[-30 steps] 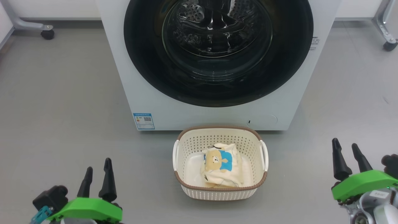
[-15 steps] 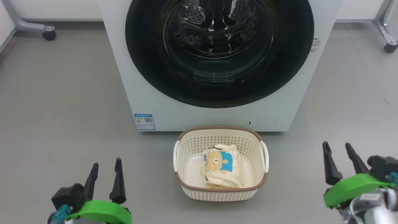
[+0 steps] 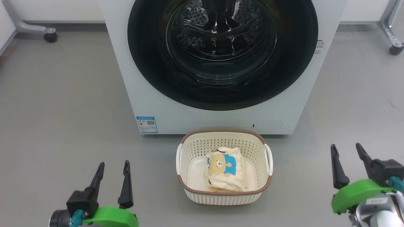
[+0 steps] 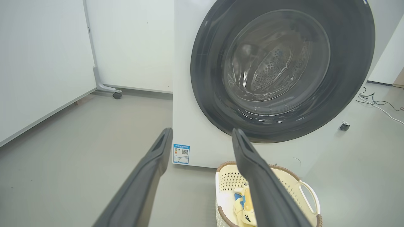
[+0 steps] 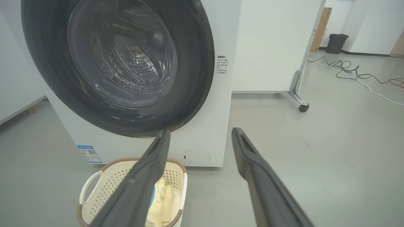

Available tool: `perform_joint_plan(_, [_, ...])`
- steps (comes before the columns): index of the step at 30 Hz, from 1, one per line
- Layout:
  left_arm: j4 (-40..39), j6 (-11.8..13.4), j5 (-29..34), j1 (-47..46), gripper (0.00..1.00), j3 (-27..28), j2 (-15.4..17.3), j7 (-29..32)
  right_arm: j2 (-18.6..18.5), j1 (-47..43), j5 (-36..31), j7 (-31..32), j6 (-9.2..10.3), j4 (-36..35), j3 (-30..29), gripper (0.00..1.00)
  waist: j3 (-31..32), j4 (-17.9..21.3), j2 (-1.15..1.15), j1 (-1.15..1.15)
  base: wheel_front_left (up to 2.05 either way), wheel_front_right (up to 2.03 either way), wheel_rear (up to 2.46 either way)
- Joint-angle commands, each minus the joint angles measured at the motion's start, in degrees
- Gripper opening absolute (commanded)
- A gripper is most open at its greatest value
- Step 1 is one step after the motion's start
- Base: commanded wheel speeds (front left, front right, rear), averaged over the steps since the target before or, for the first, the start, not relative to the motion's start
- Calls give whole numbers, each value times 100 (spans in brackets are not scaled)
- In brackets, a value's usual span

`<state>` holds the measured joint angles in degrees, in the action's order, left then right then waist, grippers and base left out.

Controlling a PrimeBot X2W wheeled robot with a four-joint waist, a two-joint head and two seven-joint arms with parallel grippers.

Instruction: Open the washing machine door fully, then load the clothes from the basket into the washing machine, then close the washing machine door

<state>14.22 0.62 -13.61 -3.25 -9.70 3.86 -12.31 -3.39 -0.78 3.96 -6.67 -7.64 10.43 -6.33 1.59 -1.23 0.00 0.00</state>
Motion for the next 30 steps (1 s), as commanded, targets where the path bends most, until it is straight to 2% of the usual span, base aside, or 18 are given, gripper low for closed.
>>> perform_joint_plan(1, [-171, 49, 189, -317, 100, 130, 82, -88, -52, 181, -219, -81, 14, -244, 76, 100, 1, -1, 0, 0, 0, 0, 0])
perform_joint_plan(12, [-35, 146, 882, -387, 100, 19, 83, -269, -27, 173, -1063, -206, 15, -373, 40, 100, -4, -17, 0, 0, 0, 0, 0])
perform_joint_plan(30, [30, 171, 874, -417, 100, 11, 94, -269, 19, 181, -1038, -234, 15, -394, -69, 100, -4, -2, 0, 0, 0, 0, 0])
